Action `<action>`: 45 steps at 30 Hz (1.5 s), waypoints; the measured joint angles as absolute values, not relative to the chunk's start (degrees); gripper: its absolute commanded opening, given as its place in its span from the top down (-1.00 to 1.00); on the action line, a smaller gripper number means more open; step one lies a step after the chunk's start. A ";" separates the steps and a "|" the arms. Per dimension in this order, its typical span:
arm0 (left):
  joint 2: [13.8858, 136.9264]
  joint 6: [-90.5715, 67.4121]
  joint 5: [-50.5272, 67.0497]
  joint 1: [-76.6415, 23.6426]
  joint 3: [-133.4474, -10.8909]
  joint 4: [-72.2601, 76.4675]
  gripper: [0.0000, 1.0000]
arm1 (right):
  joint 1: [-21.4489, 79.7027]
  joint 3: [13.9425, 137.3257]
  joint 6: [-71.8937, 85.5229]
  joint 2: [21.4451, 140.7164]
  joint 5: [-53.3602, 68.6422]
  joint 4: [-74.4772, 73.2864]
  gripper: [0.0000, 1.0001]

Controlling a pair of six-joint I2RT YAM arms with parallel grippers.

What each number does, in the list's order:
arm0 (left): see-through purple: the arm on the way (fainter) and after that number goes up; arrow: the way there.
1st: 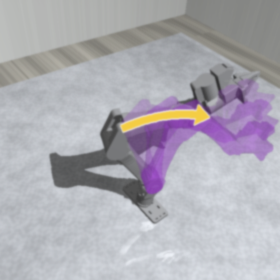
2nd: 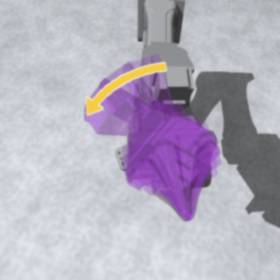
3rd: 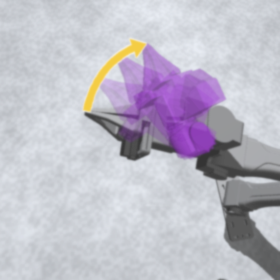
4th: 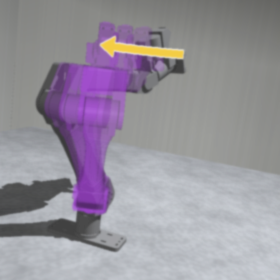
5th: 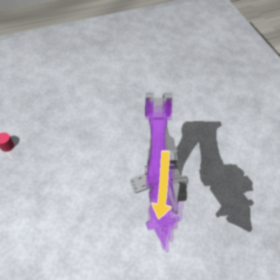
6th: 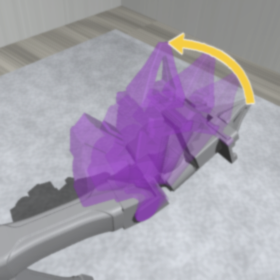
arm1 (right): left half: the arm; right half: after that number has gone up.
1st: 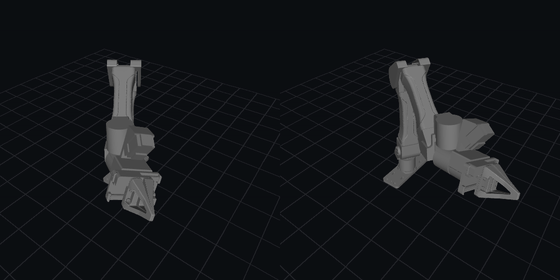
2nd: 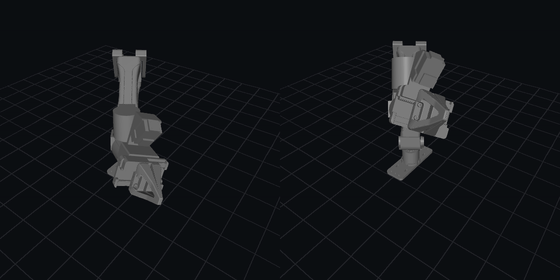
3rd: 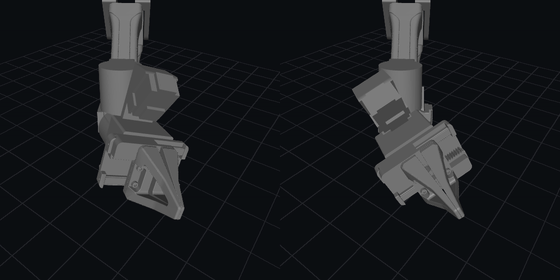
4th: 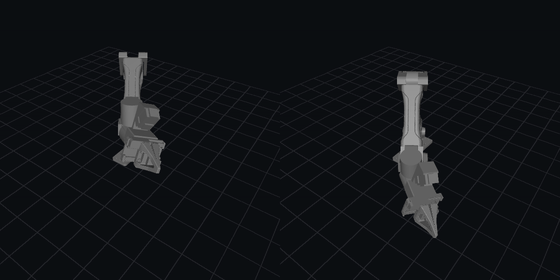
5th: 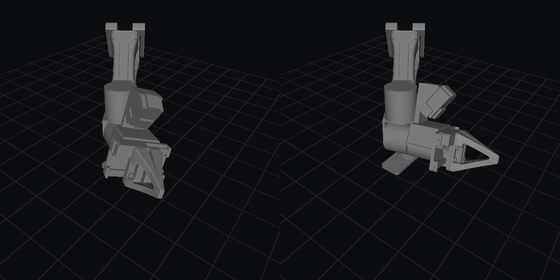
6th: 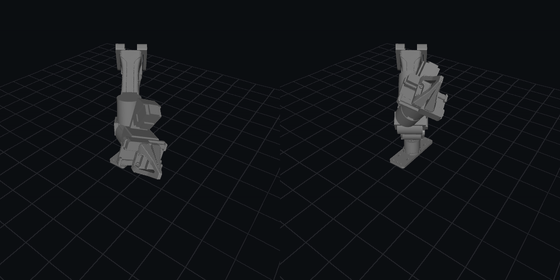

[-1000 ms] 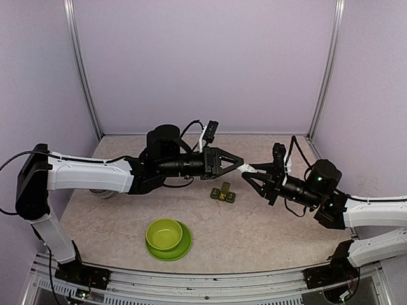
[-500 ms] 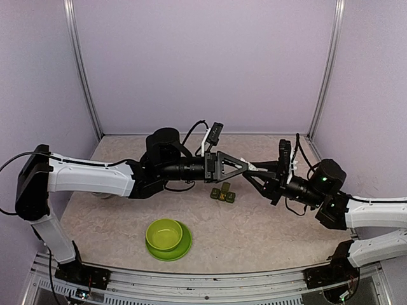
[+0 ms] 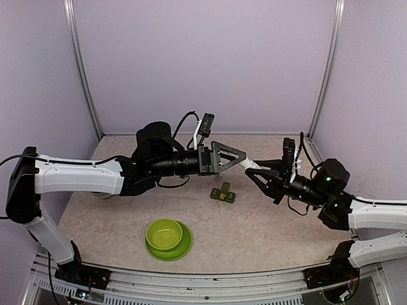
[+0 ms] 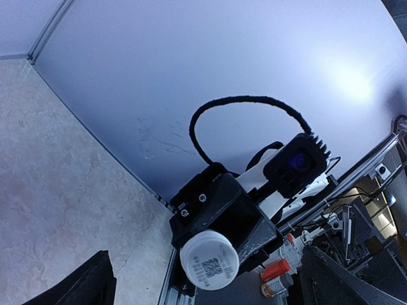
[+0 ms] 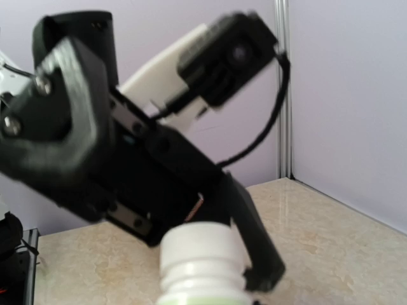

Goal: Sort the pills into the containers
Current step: Screw the lid of the pill bottle onto the pill bottle.

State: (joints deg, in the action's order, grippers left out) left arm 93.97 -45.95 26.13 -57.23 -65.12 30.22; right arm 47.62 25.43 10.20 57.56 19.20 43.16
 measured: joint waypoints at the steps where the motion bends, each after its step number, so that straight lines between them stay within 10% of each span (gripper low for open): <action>1: 93.54 -45.78 25.71 -57.23 -65.12 30.17 -0.98 | 47.62 25.43 10.20 57.52 19.11 43.03 1.00; 45: 94.56 -45.54 24.10 -57.21 -66.19 28.67 -0.98 | 48.38 29.63 10.11 67.20 16.73 41.63 1.00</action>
